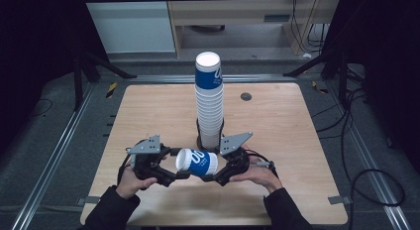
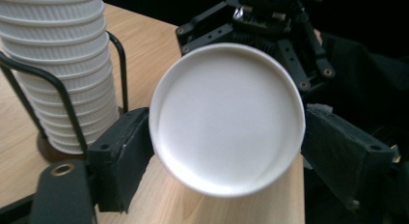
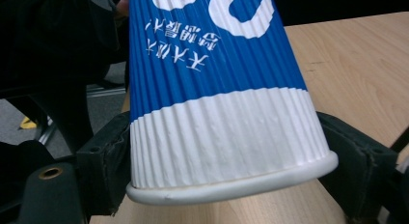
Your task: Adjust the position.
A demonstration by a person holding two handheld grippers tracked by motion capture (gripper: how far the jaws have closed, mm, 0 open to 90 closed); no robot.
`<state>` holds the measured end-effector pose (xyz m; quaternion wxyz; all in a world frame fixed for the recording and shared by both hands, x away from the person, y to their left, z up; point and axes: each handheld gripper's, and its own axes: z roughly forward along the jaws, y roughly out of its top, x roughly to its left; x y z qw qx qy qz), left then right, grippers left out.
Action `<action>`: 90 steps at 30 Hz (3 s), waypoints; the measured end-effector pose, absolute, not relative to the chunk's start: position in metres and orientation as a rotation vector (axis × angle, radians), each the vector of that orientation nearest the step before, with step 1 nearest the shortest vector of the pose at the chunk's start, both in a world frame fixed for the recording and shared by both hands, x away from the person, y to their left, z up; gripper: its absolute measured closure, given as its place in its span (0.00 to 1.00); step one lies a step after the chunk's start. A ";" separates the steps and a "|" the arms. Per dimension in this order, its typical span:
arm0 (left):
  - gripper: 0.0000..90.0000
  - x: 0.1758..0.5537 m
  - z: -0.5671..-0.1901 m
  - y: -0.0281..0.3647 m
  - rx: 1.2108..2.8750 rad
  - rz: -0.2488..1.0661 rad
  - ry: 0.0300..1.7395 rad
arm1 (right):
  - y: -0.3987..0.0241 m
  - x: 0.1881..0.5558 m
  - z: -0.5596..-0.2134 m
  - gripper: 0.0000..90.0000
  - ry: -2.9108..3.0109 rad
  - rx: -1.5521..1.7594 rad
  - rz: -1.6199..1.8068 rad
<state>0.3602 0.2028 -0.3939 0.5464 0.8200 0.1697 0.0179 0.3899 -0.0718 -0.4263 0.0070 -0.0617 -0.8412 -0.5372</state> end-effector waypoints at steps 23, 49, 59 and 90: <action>0.15 0.367 -0.416 0.191 2.299 0.024 0.407 | -0.052 0.392 -0.434 0.18 -2.917 -0.070 -1.365; 0.29 0.367 -0.423 0.186 2.364 -0.023 0.353 | -0.036 0.387 -0.438 0.11 -2.933 0.019 -1.268; 0.29 0.371 -0.419 0.197 2.302 0.005 0.390 | -0.063 0.390 -0.418 0.08 -2.823 -0.115 -1.494; 0.29 0.365 -0.414 0.191 2.082 -0.045 0.277 | -0.084 0.381 -0.426 0.10 -2.537 -0.260 -1.754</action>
